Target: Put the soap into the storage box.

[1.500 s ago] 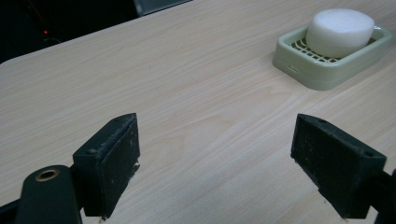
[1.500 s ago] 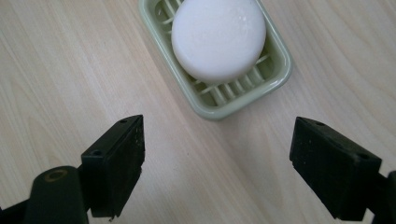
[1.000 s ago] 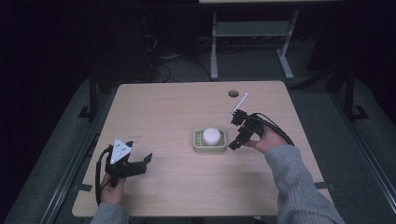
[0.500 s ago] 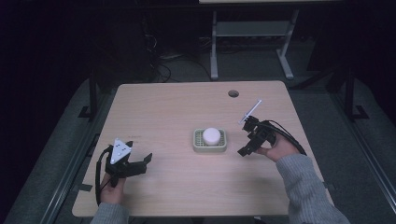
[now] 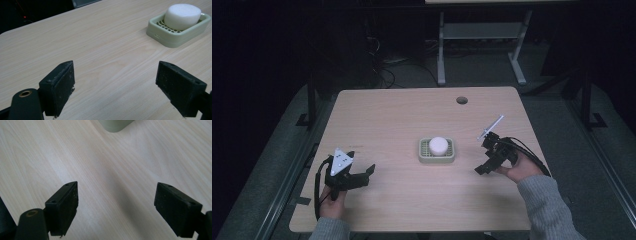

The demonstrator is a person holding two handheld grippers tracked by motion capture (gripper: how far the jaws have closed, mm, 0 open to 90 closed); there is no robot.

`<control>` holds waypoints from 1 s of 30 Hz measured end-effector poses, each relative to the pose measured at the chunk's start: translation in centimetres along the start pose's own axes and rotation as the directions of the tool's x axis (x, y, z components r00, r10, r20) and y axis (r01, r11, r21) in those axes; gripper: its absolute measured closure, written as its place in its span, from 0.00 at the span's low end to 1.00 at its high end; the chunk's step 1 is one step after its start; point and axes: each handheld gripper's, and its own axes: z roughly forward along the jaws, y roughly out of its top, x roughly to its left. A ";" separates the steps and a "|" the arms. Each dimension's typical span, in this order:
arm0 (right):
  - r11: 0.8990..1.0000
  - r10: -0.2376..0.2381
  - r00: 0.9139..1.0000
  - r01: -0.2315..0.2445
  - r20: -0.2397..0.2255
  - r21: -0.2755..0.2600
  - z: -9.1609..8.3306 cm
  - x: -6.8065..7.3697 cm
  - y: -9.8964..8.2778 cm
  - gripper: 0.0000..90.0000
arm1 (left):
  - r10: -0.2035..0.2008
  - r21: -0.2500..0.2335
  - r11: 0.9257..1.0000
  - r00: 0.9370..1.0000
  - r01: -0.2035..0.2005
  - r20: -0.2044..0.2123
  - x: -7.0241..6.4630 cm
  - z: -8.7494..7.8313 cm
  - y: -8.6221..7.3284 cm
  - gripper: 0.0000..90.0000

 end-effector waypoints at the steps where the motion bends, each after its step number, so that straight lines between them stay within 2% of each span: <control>1: 1.000 0.005 1.000 -0.005 -0.001 -0.004 -0.1 0.0 -0.3 0.21 | 0.001 0.000 1.000 1.000 -0.001 0.000 0.0 0.0 0.0 0.17; 11: 0.999 0.033 0.999 -0.033 0.008 -0.018 0.1 0.3 -3.6 0.21 | -0.001 0.000 1.000 1.000 0.001 0.001 -0.1 0.0 0.0 0.17; 13: 0.999 0.043 0.999 -0.043 -0.002 -0.019 0.2 0.3 -4.1 0.22 | 0.000 -0.003 1.000 1.000 0.000 0.002 -0.1 0.0 0.0 0.17; 30: 0.996 0.069 0.998 -0.069 0.000 -0.053 0.7 2.0 -8.0 0.22 | 0.012 0.001 1.000 1.000 -0.012 0.002 -0.1 -0.1 0.0 0.17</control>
